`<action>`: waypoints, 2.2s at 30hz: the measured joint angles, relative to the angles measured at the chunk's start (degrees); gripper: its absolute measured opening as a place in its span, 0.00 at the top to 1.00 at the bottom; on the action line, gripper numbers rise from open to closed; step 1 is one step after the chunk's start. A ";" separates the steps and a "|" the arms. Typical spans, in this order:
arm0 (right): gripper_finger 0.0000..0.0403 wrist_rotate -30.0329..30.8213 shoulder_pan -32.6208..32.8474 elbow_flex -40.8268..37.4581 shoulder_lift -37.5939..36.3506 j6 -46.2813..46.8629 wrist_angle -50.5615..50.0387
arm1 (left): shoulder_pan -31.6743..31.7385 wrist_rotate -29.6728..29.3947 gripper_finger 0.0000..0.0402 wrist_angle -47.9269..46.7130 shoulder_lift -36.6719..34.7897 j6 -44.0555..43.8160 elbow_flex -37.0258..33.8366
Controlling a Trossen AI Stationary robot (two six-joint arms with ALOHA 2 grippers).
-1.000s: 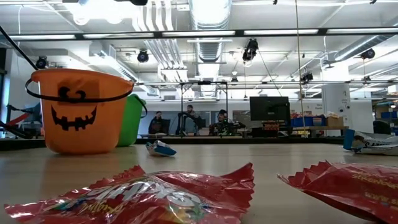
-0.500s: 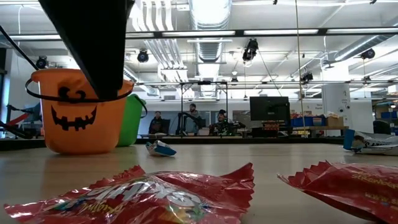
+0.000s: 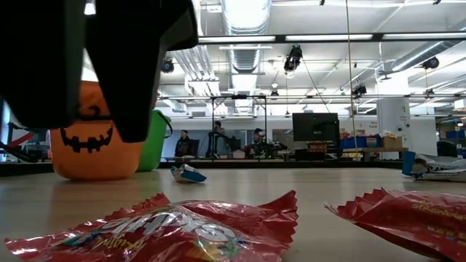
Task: Organize candy in baskets
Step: Put the red candy into the black bucket
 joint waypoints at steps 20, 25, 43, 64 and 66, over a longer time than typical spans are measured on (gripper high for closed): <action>0.44 -0.04 0.01 0.00 0.00 -0.03 -0.03 | 0.93 0.22 0.40 7.88 0.18 16.01 -2.93; 0.44 -0.05 0.01 0.00 0.00 -0.02 -0.07 | 1.98 0.21 0.40 8.89 2.50 16.04 -2.93; 0.44 -0.02 0.01 0.00 0.01 -0.54 -0.04 | 2.84 1.65 0.57 8.94 7.41 14.96 -2.58; 0.44 0.09 0.00 0.00 0.00 -0.92 -0.02 | 3.54 1.41 0.97 -4.68 8.63 10.14 10.40; 0.44 0.09 0.01 0.00 0.00 -0.93 -0.02 | 3.50 0.89 0.97 -5.17 7.31 9.83 10.26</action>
